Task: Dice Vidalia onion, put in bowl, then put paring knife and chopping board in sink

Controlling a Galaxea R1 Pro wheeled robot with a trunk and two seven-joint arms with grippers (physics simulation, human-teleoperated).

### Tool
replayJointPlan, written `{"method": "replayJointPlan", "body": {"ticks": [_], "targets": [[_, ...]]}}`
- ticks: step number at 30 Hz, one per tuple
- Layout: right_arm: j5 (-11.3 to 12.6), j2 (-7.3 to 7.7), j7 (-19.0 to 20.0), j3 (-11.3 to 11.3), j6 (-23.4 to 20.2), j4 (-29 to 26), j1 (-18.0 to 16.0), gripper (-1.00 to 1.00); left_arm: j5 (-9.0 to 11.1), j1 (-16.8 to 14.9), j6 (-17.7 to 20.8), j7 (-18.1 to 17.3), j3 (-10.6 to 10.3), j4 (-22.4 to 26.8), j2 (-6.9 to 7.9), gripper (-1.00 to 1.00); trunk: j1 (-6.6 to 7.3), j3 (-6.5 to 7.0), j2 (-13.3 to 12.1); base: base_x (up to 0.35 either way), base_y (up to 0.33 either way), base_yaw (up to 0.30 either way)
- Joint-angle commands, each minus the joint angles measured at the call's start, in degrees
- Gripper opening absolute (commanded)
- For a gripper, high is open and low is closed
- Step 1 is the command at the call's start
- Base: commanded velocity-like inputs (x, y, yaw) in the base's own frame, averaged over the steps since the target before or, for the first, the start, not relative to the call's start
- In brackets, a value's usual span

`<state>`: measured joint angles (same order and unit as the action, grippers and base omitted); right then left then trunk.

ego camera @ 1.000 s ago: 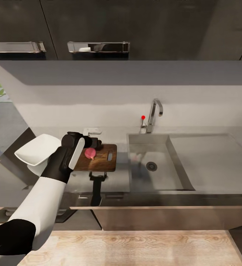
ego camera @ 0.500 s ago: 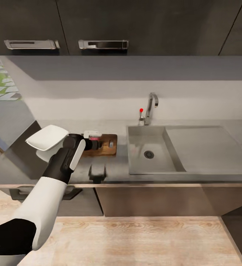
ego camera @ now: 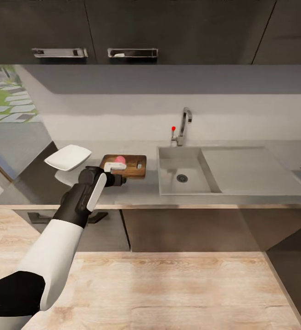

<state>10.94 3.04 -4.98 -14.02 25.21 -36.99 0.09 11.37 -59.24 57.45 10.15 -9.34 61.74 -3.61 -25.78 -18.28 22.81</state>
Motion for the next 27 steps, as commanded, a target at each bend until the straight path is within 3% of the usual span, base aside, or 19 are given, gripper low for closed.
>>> {"method": "replayJointPlan", "body": {"ticks": [1, 8, 12, 19, 27], "targets": [[0.5, 0.1, -0.5, -0.5, 0.1, -0.1, 0.0, 1.0, 0.6, 0.0, 0.2, 0.6, -0.1, 0.1, 0.0, 1.0, 0.0, -0.09, 0.1, -0.334, 0.0, 0.0], [0.5, 0.09, -0.5, -0.5, 0.1, -0.1, 0.0, 1.0, 0.6, 0.1, 0.3, 0.5, -0.1, 4.4, 0.25, 1.0, 0.0, -0.09, 0.1, -0.223, 0.0, 0.0], [0.5, 0.1, -0.5, -0.5, 0.1, -0.1, 0.0, 1.0, 0.8, 0.2, 0.5, 0.6, -0.1, 12.0, 2.28, 1.0, 0.0, -0.09, 0.1, -0.035, 0.0, 0.0], [0.5, 0.09, -0.5, -0.5, 0.1, 0.0, 0.0, 1.0, 1.1, 1.0, 0.6, 0.5, -0.1, 16.5, 5.91, 1.0, 0.0, -0.09, 0.1, -0.003, 0.0, 0.0], [0.5, 0.11, -0.5, -0.5, 0.1, 0.0, 0.0, 1.0, 1.3, 5.2, 0.6, 0.5, -0.1, 21.6, 7.17, 1.0, 0.0, -0.09, 0.1, 0.0, 0.0, 0.0]]}}
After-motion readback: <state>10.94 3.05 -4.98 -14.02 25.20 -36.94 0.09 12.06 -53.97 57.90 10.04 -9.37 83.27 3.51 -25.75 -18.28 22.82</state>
